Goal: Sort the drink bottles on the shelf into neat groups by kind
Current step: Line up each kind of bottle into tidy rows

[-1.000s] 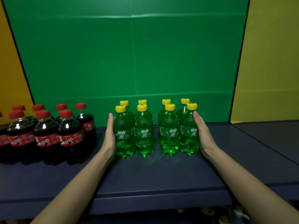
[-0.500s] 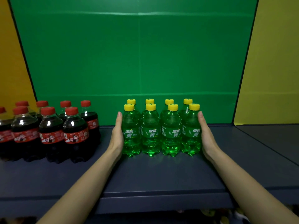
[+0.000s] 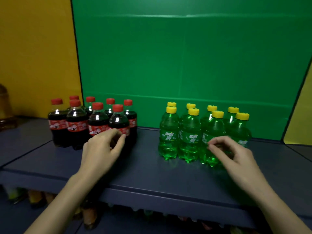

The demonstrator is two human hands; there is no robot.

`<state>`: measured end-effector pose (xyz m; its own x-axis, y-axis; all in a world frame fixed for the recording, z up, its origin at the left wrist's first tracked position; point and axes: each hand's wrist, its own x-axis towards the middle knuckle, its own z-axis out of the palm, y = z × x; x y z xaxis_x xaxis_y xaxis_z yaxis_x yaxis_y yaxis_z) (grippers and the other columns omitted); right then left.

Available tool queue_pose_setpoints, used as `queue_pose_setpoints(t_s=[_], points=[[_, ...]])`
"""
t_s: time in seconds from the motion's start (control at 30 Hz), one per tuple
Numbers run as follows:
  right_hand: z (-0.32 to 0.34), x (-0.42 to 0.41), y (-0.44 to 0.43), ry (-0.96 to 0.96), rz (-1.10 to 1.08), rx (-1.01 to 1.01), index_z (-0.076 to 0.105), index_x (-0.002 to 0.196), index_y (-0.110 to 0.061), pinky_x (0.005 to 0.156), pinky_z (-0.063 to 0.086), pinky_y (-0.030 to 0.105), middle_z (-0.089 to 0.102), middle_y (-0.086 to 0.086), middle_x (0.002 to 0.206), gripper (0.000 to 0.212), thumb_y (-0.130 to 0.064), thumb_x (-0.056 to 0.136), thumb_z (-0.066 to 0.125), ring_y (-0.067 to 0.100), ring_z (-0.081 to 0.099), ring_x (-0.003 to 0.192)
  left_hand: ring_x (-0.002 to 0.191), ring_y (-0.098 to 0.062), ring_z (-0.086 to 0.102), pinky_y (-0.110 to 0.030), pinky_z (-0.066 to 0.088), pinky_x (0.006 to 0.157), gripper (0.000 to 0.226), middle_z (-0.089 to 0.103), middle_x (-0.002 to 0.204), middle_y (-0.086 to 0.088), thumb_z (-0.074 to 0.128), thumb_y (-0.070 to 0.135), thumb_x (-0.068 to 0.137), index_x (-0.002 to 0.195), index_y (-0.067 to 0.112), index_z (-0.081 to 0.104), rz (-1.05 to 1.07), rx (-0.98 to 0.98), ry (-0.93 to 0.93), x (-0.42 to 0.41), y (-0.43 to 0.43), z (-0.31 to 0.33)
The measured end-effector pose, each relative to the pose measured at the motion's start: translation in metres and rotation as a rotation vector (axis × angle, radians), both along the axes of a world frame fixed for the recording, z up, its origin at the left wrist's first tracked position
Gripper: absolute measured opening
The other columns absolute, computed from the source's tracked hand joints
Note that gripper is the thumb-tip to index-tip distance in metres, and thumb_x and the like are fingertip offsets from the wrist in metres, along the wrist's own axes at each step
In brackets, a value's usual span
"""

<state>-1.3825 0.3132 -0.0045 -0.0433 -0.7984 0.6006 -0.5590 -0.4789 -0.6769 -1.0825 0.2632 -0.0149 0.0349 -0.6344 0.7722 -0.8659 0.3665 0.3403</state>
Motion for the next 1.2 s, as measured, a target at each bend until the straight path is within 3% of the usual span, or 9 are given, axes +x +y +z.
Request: queue_pose_setpoints(t_s=[0.1,0.2,0.3,0.43,0.53,0.67,0.73,0.97,1.2], points=[[-0.001,0.045,-0.011,0.065,0.109,0.012,0.065,0.089,-0.017,0.069,0.043,0.006,0.067,-0.008,0.088,0.009,-0.009,0.084,0.063,0.002,0.06,0.083,0.066,-0.019,0.06,-0.031,0.047,0.056,0.027,0.066,0.075,0.004,0.048,0.042,0.083,0.079,0.021,0.064,0.049,-0.012,0.003,0.041,0.003,0.0],[-0.008,0.092,-0.029,0.065,0.179,0.056,0.062,0.099,-0.015,0.07,0.046,0.008,0.065,-0.007,0.098,0.016,-0.012,0.083,0.065,0.004,0.061,0.086,0.071,-0.02,0.06,-0.031,0.046,0.057,0.021,0.063,0.077,0.005,0.057,0.039,0.085,0.081,0.02,0.063,0.077,-0.034,0.011,0.086,-0.001,-0.001],[-0.015,0.136,-0.053,0.041,0.181,0.111,0.055,0.11,-0.018,0.071,0.045,0.007,0.059,-0.007,0.113,0.031,-0.019,0.082,0.067,0.008,0.059,0.1,0.084,-0.022,0.058,-0.035,0.046,0.064,0.019,0.062,0.092,0.0,0.063,0.031,0.085,0.097,0.016,0.061,0.114,-0.029,0.057,0.137,-0.017,-0.001],[-0.017,0.182,-0.08,-0.015,0.11,0.201,0.043,0.127,-0.018,0.071,0.046,0.007,0.05,-0.006,0.127,0.058,-0.031,0.077,0.07,0.008,0.053,0.109,0.115,-0.029,0.047,-0.042,0.043,0.09,0.065,0.048,0.125,-0.013,0.064,0.04,0.08,0.13,0.006,0.04,0.061,0.099,0.109,0.197,-0.045,-0.001],[-0.019,0.207,-0.09,-0.042,0.057,0.231,0.039,0.131,-0.02,0.068,0.044,0.004,0.051,-0.006,0.127,0.068,-0.033,0.073,0.073,0.007,0.052,0.11,0.127,-0.024,0.041,-0.043,0.038,0.102,0.093,0.037,0.144,-0.007,0.069,0.048,0.072,0.143,0.015,0.02,-0.077,0.329,0.187,0.222,-0.065,-0.004],[-0.023,0.228,-0.093,-0.081,-0.023,0.23,0.039,0.13,-0.021,0.089,0.046,0.021,0.053,-0.006,0.127,0.079,-0.04,0.064,0.077,0.009,0.052,0.114,0.106,-0.011,0.049,-0.027,0.04,0.092,0.087,0.051,0.13,-0.001,0.078,0.035,0.067,0.136,0.017,0.03,-0.306,0.482,0.277,0.231,-0.088,-0.004],[-0.026,0.235,-0.093,-0.057,-0.071,0.214,0.037,0.132,-0.021,0.099,0.042,0.029,0.052,-0.008,0.127,0.079,-0.042,0.066,0.075,0.009,0.05,0.116,0.108,-0.012,0.05,-0.027,0.04,0.092,0.085,0.053,0.128,0.002,0.08,0.037,0.064,0.133,0.019,0.033,-0.361,0.509,0.274,0.231,-0.097,-0.007],[-0.033,0.249,-0.096,0.033,-0.114,0.2,0.024,0.14,-0.023,0.108,0.034,0.036,0.041,-0.005,0.139,0.07,-0.044,0.083,0.059,0.011,0.041,0.127,0.119,-0.018,0.049,-0.034,0.042,0.098,0.078,0.051,0.129,-0.001,0.077,0.036,0.069,0.13,0.014,0.032,-0.415,0.434,0.257,0.228,-0.108,-0.019],[-0.03,0.251,-0.097,0.052,-0.088,0.206,0.023,0.14,-0.025,0.104,0.03,0.026,0.037,-0.006,0.139,0.071,-0.044,0.082,0.06,0.009,0.037,0.128,0.116,-0.012,0.046,-0.028,0.04,0.092,0.08,0.044,0.122,0.005,0.073,0.046,0.068,0.129,0.014,0.032,-0.458,0.395,0.212,0.228,-0.113,-0.023]])
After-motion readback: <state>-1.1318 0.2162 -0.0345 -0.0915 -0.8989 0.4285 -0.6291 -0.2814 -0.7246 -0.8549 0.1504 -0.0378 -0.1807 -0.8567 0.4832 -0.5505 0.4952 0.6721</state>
